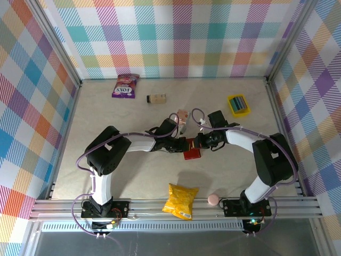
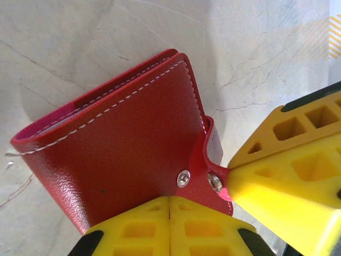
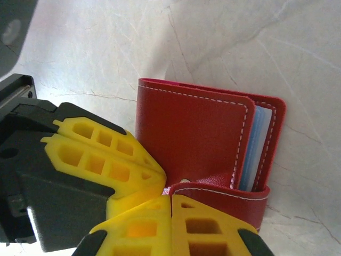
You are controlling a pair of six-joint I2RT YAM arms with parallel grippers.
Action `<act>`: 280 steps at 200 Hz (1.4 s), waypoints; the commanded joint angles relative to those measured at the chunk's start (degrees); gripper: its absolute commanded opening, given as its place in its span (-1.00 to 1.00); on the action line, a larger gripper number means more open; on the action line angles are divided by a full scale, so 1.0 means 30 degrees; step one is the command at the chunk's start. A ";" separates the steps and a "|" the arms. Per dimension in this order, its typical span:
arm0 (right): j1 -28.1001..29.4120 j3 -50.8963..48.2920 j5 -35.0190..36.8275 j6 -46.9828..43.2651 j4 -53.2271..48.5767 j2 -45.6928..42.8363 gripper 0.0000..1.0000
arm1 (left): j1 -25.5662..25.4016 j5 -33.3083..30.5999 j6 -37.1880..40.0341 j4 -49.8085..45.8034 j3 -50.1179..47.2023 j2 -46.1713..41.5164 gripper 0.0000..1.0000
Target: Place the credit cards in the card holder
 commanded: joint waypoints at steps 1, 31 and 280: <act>0.0249 0.0689 0.0371 -0.0586 -0.0686 0.0411 -1.00 | 0.0267 0.0248 0.0118 -0.0123 -0.0569 0.0268 -0.85; 0.0280 0.0816 0.0812 -0.0448 -0.0772 0.0655 -1.00 | 0.0390 0.0341 0.0063 0.0028 -0.0815 0.0010 -0.85; 0.1100 0.1790 0.0286 -0.0762 -0.1317 0.2211 -1.00 | 0.0743 0.0778 -0.0253 0.0466 -0.1269 -0.0284 -0.79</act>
